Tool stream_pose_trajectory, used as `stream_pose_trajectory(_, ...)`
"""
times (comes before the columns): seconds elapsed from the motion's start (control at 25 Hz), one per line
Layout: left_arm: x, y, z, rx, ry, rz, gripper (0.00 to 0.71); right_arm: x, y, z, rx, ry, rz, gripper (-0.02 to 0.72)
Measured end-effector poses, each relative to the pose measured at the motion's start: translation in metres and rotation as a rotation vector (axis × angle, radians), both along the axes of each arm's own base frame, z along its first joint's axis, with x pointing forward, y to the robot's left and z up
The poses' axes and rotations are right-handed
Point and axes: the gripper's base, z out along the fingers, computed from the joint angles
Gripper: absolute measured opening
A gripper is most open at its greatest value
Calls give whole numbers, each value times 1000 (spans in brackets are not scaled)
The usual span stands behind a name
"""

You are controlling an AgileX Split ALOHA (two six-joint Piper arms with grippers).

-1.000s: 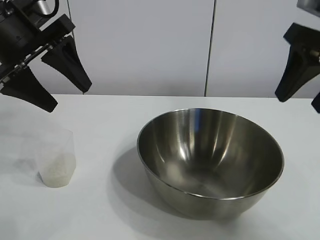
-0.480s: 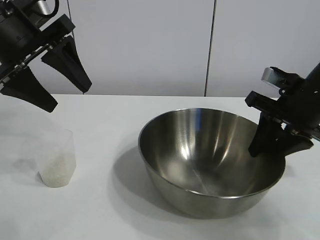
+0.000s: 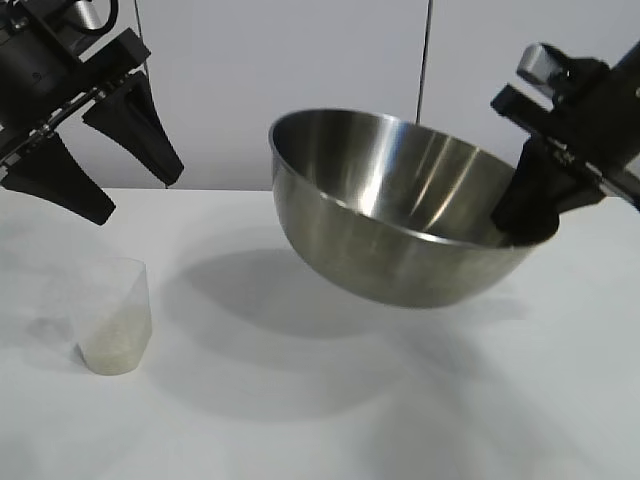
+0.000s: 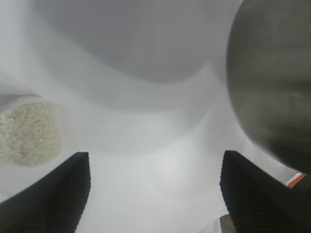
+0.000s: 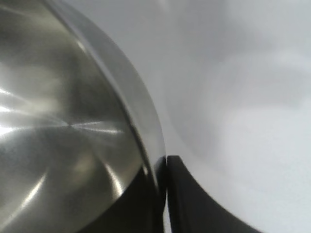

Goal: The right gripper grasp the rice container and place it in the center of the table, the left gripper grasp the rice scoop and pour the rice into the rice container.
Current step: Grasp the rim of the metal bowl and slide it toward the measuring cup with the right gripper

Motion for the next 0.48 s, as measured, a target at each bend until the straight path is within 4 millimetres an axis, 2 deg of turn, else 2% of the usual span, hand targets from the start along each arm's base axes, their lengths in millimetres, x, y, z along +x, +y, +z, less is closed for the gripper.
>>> stream_pose_trajectory(0.08,0,0,0,0,0,0,538,1,8,8,-53,4,-6,19)
stream_pose_trajectory(0.2,0,0,0,0,0,0,538,-3,27,7,-133,20,16,19)
stream_pose_trajectory(0.48,0,0,0,0,0,0,538,-13,87,2,-194,-17,45,19)
